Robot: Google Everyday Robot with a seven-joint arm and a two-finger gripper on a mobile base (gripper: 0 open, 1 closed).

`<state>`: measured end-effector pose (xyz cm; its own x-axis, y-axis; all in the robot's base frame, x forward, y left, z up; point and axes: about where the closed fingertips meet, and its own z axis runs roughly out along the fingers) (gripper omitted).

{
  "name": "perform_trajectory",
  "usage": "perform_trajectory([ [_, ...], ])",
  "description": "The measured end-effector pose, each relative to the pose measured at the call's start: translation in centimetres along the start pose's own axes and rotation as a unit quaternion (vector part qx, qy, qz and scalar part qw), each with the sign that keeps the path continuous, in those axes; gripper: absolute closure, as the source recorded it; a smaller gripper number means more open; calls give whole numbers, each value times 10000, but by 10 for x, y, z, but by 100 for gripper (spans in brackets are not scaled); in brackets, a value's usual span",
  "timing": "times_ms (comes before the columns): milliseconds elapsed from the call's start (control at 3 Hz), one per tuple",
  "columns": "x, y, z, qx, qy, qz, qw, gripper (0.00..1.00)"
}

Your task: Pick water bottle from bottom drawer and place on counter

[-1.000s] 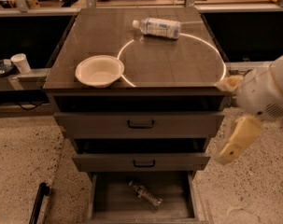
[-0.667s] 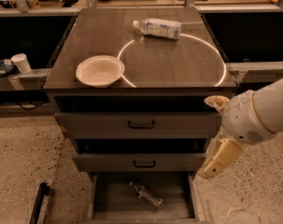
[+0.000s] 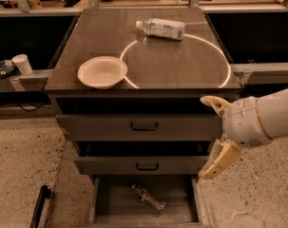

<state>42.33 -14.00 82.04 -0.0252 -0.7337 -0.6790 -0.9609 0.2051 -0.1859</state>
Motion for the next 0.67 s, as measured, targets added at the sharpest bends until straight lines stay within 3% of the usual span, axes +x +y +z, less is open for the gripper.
perform_trajectory([
  [333,10,6,29,-53,-26,222,9997,0],
  [667,33,30,80,-39,-289,528,9982,0],
])
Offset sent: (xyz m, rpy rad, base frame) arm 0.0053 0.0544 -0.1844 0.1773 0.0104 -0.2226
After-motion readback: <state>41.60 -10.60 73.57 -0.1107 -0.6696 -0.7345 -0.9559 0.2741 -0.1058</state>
